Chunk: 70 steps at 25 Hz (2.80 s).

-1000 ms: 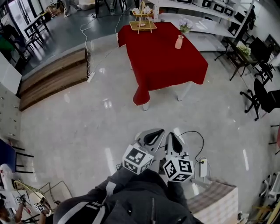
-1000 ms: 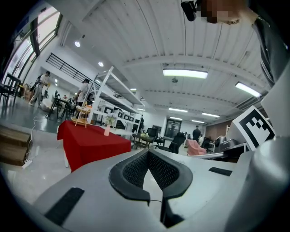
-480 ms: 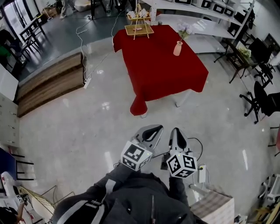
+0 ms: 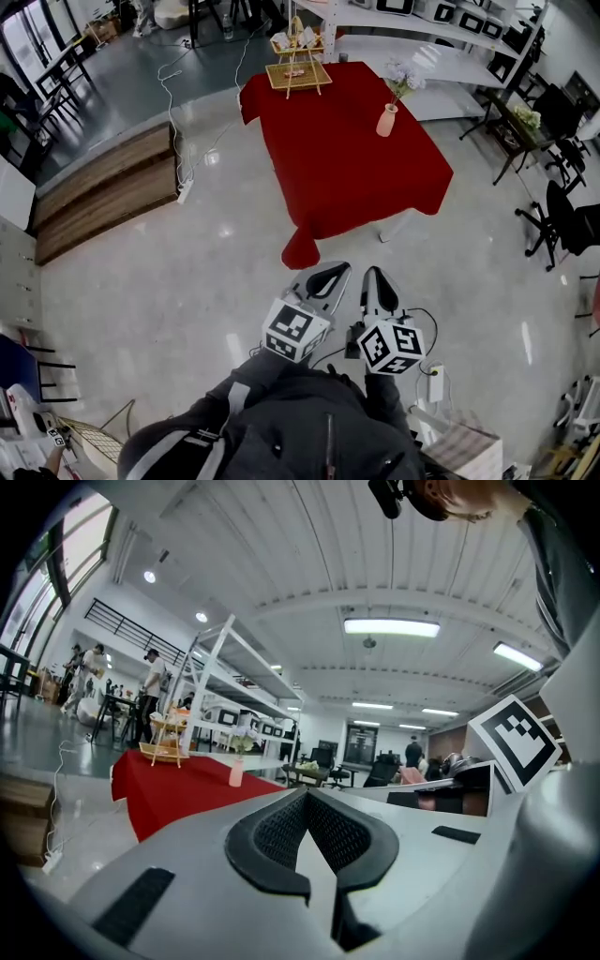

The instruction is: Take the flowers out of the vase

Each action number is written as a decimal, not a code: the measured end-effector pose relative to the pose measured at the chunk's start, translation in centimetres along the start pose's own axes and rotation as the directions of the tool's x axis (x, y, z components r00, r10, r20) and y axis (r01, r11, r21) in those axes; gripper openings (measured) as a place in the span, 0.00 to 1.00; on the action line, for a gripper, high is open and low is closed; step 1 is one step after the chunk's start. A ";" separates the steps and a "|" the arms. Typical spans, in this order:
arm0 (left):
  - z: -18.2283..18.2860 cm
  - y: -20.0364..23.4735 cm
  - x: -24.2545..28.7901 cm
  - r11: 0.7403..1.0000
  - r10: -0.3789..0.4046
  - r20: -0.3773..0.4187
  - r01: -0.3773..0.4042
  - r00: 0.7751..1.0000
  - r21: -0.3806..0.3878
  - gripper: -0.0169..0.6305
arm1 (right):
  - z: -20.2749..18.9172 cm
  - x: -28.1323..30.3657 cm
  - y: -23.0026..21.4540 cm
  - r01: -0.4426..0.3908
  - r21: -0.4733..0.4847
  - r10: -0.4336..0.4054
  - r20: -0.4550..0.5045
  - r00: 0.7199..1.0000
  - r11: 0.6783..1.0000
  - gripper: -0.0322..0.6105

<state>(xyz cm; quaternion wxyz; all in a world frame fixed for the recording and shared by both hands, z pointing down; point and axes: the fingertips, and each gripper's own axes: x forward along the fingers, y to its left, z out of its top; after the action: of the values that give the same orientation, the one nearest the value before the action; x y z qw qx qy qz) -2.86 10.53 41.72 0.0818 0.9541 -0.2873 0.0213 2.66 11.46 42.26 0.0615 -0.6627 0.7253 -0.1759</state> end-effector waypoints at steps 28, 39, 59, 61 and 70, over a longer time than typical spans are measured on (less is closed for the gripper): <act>2.4 11.8 4.6 0.998 -0.016 0.015 0.017 1.000 -0.064 0.04 | 0.9 12.7 2.5 -0.013 0.005 0.013 -0.006 1.000 1.000 0.07; 1.9 12.2 4.9 0.998 -0.002 0.003 0.002 1.000 -0.069 0.04 | 0.6 12.6 1.7 0.001 -0.010 -0.001 -0.019 1.000 1.000 0.07; 2.9 14.0 11.5 0.999 -0.037 -0.002 0.037 0.999 -0.020 0.04 | 3.1 17.7 -2.2 0.006 -0.068 -0.006 0.010 1.000 0.998 0.07; 3.3 14.5 12.7 0.999 -0.034 0.002 0.034 0.999 -0.024 0.04 | 3.5 18.7 -2.9 0.005 -0.074 -0.005 0.002 1.000 0.997 0.07; 4.6 15.8 18.0 0.999 -0.037 0.019 0.037 0.999 -0.027 0.04 | 5.4 22.9 -6.5 0.003 -0.081 -0.004 -0.013 1.000 0.997 0.07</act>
<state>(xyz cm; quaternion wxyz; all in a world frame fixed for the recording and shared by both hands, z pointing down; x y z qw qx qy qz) 3.40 -13.08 41.09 0.0927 0.9582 -0.2706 0.0072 7.92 -12.38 42.69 0.0294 -0.6647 0.7311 -0.1510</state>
